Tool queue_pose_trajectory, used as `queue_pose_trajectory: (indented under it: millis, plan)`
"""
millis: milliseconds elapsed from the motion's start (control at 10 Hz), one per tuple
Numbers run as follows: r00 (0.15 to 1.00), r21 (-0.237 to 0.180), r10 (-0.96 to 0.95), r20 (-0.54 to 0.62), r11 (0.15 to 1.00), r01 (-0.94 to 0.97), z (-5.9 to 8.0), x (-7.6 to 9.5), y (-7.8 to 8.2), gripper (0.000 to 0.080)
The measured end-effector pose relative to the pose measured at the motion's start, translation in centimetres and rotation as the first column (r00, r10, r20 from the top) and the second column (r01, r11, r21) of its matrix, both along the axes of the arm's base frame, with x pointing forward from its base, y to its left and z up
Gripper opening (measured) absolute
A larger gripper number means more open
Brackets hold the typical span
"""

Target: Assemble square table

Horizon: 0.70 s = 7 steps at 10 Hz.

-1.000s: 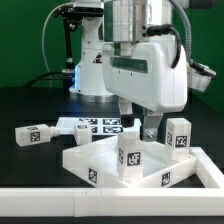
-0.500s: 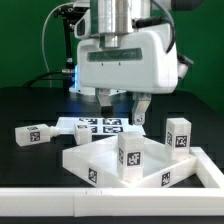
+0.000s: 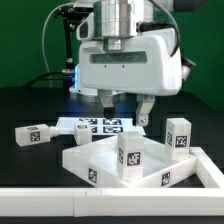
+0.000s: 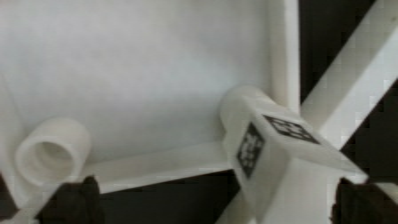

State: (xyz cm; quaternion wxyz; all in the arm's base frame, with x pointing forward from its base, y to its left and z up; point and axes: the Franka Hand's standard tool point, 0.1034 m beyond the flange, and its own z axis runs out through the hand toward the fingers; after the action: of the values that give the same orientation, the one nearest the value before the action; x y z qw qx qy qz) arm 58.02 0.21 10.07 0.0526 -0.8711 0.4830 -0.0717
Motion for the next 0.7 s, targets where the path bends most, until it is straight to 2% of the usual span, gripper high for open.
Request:
queue_pose_trajectory:
  millis: [200, 300, 500, 700]
  plan:
    - [1.0, 0.03, -0.028, 0.006, 0.999, 0.028, -1.2, -3.0, -2.1, 0.0648]
    - [0.999, 0.046, -0.04, -0.008, 0.998, 0.041, -1.8, -3.5, -2.7, 0.0648]
    - [0.998, 0.053, -0.051, -0.032, 0.997, 0.052, -2.6, -3.8, -2.0, 0.0648]
    - [0.998, 0.051, -0.053, -0.03, 0.997, 0.054, -2.6, -3.7, -2.2, 0.0648]
